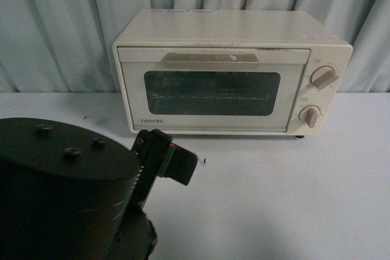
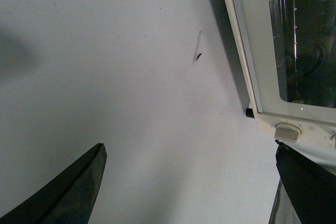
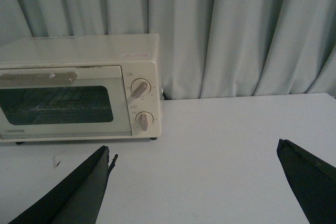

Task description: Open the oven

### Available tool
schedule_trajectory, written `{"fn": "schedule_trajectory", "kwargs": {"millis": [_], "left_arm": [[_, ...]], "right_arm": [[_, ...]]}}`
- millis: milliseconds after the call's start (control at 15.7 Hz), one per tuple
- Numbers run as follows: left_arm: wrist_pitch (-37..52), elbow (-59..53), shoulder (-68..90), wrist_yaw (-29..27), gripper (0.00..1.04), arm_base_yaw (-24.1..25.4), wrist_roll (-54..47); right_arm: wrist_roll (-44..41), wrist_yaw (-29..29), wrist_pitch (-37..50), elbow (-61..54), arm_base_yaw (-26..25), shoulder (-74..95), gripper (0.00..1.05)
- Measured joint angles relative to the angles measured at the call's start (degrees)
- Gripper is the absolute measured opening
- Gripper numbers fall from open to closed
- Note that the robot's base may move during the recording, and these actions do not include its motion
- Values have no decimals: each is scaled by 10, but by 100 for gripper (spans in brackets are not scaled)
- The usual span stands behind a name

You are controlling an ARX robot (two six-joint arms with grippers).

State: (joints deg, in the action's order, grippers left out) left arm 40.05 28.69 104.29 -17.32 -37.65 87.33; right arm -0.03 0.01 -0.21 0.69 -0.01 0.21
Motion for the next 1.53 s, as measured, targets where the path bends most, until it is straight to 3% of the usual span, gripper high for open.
{"fn": "schedule_trajectory", "kwargs": {"millis": [638, 1530], "left_arm": [[23, 176, 166, 17, 98, 78, 34], [56, 197, 209, 13, 98, 104, 102]], "right_arm": [[0, 0, 0, 0, 0, 0, 98], [0, 0, 0, 0, 0, 0, 98]]}}
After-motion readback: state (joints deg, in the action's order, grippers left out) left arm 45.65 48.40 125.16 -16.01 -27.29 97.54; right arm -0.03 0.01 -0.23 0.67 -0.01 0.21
